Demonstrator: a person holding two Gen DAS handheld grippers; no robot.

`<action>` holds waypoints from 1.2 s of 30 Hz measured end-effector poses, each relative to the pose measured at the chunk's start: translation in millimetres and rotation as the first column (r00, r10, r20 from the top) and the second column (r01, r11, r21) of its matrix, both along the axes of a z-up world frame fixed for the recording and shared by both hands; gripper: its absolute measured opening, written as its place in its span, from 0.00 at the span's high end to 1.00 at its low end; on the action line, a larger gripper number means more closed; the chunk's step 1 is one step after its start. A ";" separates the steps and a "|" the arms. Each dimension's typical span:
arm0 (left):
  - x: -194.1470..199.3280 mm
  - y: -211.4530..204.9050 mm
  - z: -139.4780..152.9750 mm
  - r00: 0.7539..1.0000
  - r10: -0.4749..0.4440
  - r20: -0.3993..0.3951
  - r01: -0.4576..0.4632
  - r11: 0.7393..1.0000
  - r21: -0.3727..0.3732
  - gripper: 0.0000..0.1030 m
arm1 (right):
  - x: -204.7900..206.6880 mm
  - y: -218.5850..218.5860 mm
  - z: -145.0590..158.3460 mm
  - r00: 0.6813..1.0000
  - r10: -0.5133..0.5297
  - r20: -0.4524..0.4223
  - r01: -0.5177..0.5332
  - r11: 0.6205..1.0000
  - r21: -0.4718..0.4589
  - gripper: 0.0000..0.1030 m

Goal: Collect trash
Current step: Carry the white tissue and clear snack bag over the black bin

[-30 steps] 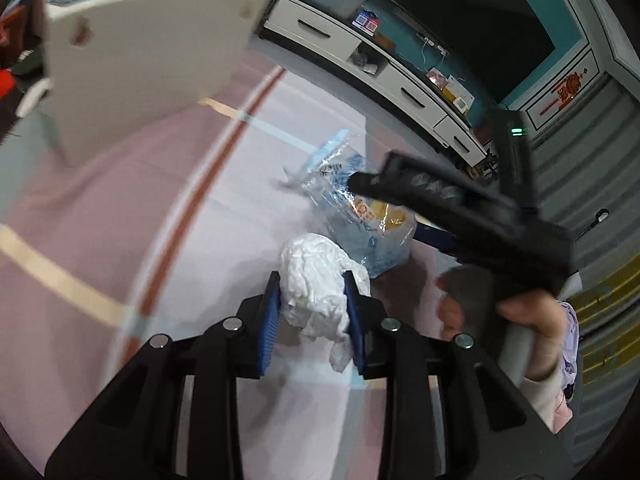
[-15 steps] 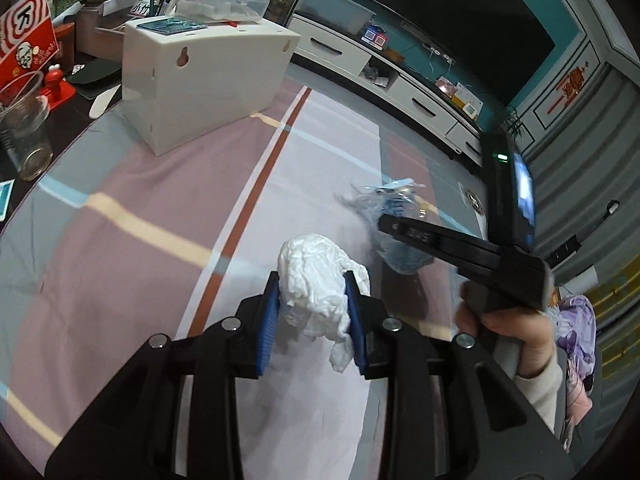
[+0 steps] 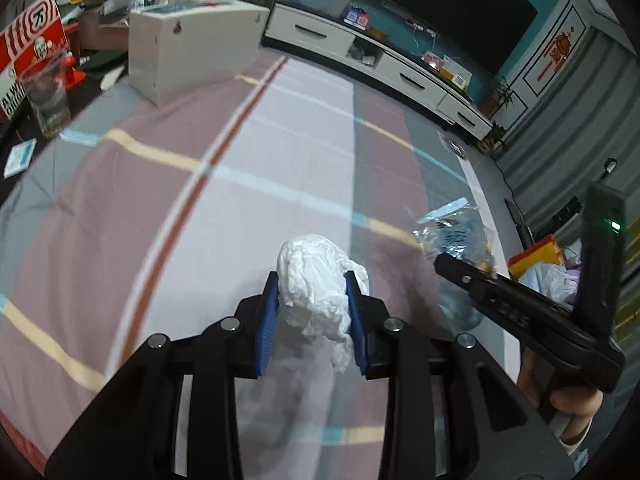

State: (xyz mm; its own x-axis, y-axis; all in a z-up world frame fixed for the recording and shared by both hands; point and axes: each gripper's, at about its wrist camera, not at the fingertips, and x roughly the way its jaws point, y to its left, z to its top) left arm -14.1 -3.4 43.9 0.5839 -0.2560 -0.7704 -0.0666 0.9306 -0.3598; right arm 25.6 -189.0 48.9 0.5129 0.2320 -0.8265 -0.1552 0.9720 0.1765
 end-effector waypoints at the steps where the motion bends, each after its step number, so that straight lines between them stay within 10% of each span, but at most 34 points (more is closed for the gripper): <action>1: -3.1 -4.4 -0.1 1.000 -0.008 -0.004 0.008 1.000 -0.004 0.68 | -5.6 -3.1 3.5 1.000 -0.012 0.019 0.012 1.000 -0.020 0.75; 20: -38.3 -129.4 42.0 0.961 -0.249 0.121 0.240 0.967 0.087 0.68 | -120.2 -168.4 96.4 0.860 -0.402 0.314 0.401 0.913 0.069 0.75; 36: -24.0 -292.3 25.2 0.838 -0.539 0.078 0.539 0.842 0.034 0.68 | -170.5 -314.0 43.0 0.660 -0.741 0.126 0.732 0.671 0.114 0.74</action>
